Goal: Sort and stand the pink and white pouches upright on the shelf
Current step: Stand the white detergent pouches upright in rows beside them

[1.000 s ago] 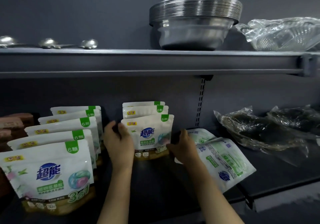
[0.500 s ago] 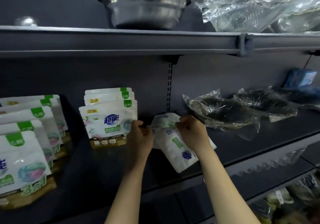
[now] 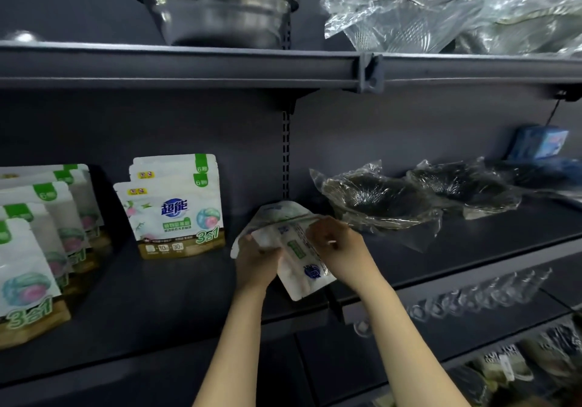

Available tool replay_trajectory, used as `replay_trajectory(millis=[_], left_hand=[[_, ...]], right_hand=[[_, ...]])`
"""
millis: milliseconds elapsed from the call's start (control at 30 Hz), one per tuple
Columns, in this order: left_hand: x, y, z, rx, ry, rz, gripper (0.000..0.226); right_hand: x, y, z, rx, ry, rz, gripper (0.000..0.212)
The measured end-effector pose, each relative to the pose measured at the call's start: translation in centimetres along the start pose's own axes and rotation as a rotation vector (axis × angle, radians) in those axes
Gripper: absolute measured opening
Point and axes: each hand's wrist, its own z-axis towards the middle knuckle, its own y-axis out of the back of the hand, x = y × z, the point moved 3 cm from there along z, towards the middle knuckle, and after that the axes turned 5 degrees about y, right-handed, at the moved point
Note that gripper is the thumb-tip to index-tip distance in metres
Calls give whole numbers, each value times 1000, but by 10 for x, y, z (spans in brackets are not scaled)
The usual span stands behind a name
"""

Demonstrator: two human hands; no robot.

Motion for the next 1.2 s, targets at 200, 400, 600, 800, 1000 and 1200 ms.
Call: replay_trajectory(millis=[200, 400, 600, 800, 1000, 1200], left_hand=[[-50, 3, -34, 41, -33, -594, 79], [-72, 23, -69, -25, -42, -1001, 62], [-68, 46, -93, -116, -136, -939, 51], [-39, 91, -108, -483, -207, -366, 16], [-17, 99, -113, -144, -75, -307, 59], [-12, 114, -108, -103, -114, -329, 20]], right_hand=[[26, 21, -21, 253, 130, 393, 57], [24, 29, -24, 361, 126, 407, 53], [13, 5, -19, 224, -43, 643, 11], [23, -11, -17, 188, -170, 1055, 30], [34, -38, -21, 255, -205, 1110, 37], [45, -62, -19, 253, -192, 1014, 39]])
